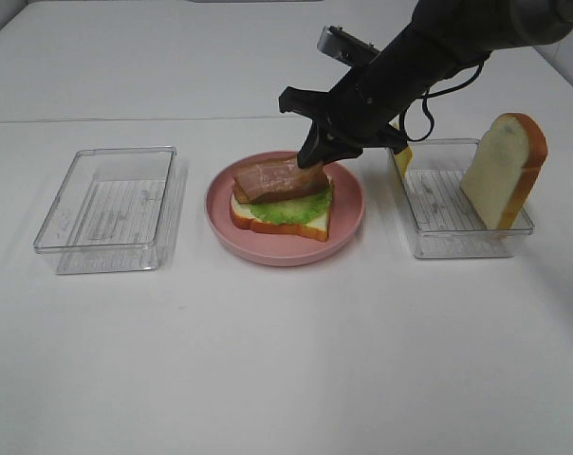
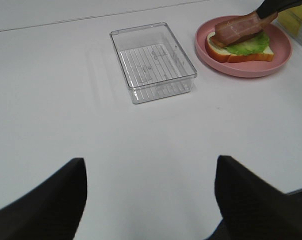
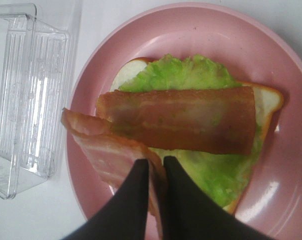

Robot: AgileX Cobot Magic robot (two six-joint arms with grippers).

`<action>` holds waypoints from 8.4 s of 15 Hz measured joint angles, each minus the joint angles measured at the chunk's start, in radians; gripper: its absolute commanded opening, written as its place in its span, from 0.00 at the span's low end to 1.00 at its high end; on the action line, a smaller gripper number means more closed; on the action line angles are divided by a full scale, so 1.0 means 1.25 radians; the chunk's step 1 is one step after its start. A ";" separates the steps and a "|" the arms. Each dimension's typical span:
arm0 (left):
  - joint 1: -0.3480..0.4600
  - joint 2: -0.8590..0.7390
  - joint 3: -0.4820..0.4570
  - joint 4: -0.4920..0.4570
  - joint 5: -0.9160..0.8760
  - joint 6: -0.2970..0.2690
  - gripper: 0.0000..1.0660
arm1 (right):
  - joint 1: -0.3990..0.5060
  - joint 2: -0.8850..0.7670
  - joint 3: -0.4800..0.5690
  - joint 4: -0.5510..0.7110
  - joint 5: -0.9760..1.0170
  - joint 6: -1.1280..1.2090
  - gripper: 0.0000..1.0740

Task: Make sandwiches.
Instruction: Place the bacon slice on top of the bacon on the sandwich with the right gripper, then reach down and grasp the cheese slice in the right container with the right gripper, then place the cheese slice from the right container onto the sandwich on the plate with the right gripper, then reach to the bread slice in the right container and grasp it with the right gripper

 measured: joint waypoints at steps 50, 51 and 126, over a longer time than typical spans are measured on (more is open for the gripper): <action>0.000 0.000 0.000 0.000 0.000 0.000 0.65 | -0.072 0.061 -0.186 -0.473 0.167 0.267 0.10; 0.000 0.000 0.000 0.000 0.000 0.000 0.65 | -0.072 0.061 -0.186 -0.470 0.169 0.266 0.00; 0.000 0.000 0.000 0.000 0.000 0.000 0.65 | -0.259 -0.092 -0.205 -0.456 0.430 0.161 0.71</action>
